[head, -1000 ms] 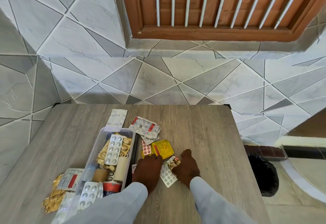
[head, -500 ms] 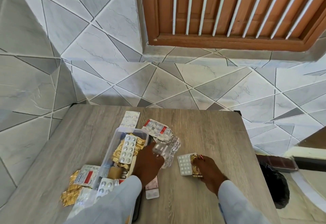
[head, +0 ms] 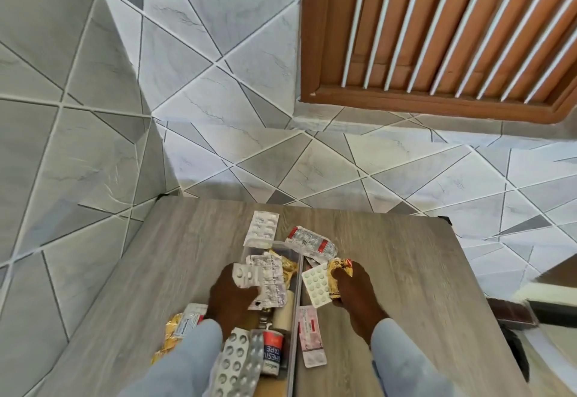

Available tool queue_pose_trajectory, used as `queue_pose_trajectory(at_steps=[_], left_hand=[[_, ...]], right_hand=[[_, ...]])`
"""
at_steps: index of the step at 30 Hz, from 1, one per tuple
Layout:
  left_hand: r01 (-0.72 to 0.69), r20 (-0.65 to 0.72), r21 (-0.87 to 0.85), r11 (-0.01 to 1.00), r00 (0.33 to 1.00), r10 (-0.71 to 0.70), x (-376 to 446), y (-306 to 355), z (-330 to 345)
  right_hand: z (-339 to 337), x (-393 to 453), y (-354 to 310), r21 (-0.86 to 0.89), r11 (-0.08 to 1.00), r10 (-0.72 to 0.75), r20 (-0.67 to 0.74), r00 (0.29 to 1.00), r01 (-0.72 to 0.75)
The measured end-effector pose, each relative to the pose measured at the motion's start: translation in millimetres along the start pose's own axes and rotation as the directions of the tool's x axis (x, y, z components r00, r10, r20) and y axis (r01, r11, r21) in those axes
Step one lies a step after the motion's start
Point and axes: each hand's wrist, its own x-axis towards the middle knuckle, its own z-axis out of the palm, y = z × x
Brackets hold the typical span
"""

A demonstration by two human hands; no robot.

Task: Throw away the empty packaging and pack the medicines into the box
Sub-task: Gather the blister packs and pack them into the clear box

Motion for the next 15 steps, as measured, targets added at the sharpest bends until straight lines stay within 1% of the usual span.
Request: queue_pose_trajectory(at_steps=[1, 3, 5, 6, 7, 9, 10, 11, 12, 13, 15], left_hand=[[-0.048, 0.034, 0.104, 0.993, 0.998, 0.044, -2, 3, 1], [-0.179, 0.109, 0.259, 0.949, 0.982, 0.155, -2, 3, 5], [-0.311, 0.181, 0.410, 0.858, 0.949, 0.257, 2, -1, 7], [-0.357, 0.218, 0.496, 0.791, 0.934, 0.285, 7, -2, 7], [-0.395, 0.260, 0.592, 0.702, 0.919, 0.297, 12, -3, 6], [-0.495, 0.339, 0.741, 0.454, 0.859, 0.384, 19, -2, 3], [-0.530, 0.372, 0.778, 0.337, 0.821, 0.433, 24, -3, 0], [-0.544, 0.400, 0.801, 0.252, 0.798, 0.450, 28, -5, -1], [-0.556, 0.433, 0.808, 0.196, 0.785, 0.443, 31, -7, -2], [-0.584, 0.466, 0.795, 0.162, 0.760, 0.454, 34, -12, -1], [-0.640, 0.527, 0.763, 0.087, 0.695, 0.489, 32, -17, -3]], right_hand=[[9, -2, 0, -0.019, 1.000, -0.004, -0.011, 1.000, 0.004], [26, -5, 4, -0.045, 0.999, -0.013, -0.054, 0.998, 0.011], [38, -6, 8, -0.060, 0.998, -0.019, -0.107, 0.994, 0.012], [43, -7, 11, -0.072, 0.997, -0.021, -0.132, 0.991, 0.011], [48, -11, 10, -0.083, 0.996, -0.026, -0.158, 0.987, 0.013], [56, -18, 9, -0.110, 0.994, -0.045, -0.202, 0.978, 0.023], [61, -21, 9, -0.135, 0.990, -0.063, -0.220, 0.973, 0.033], [65, -23, 9, -0.158, 0.987, -0.080, -0.227, 0.971, 0.044], [69, -25, 10, -0.176, 0.983, -0.091, -0.236, 0.968, 0.049], [72, -25, 11, -0.190, 0.980, -0.100, -0.248, 0.964, 0.053], [80, -25, 11, -0.170, 0.984, -0.096, -0.279, 0.955, 0.049]])
